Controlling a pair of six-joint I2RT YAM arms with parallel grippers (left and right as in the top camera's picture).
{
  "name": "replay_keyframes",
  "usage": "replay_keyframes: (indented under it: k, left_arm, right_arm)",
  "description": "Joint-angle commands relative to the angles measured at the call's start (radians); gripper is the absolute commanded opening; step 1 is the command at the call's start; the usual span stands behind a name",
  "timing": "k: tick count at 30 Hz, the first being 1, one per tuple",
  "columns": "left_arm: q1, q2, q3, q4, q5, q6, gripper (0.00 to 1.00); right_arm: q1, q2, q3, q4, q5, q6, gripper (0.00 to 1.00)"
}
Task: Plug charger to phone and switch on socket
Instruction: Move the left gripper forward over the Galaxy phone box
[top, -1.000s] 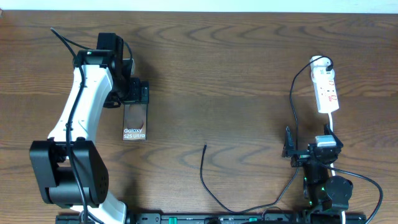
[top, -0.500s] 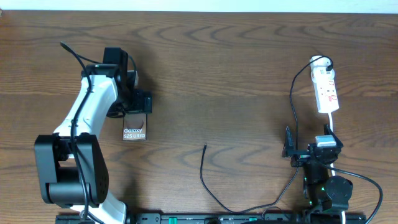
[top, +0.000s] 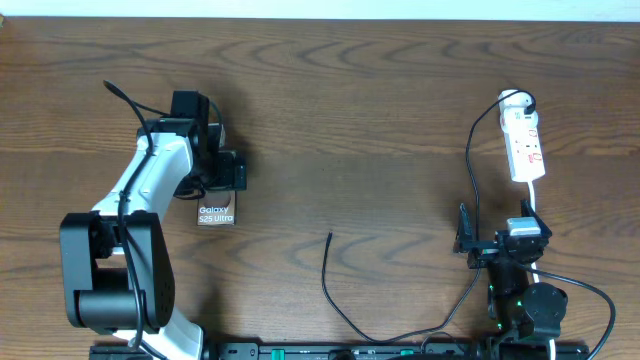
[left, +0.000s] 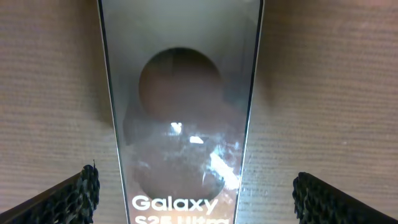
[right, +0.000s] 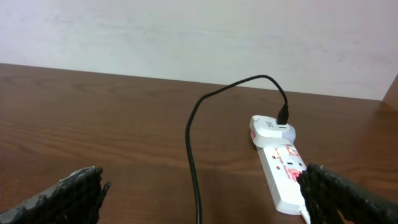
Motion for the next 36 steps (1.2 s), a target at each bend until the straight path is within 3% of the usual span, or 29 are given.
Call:
replay_keyframes:
  k: [1,36]
  left_arm:
    - [0.000,0.015,-0.011,0.014,-0.006,0.006,0.98]
    - [0.000,0.085,-0.050,0.113,-0.032,0.036,0.98]
  right_arm:
    - [-0.007,-0.005,-0.001,-0.004,0.000,-0.005,0.99]
    - [-0.007,-0.005,-0.001,-0.004,0.000,-0.005,0.99]
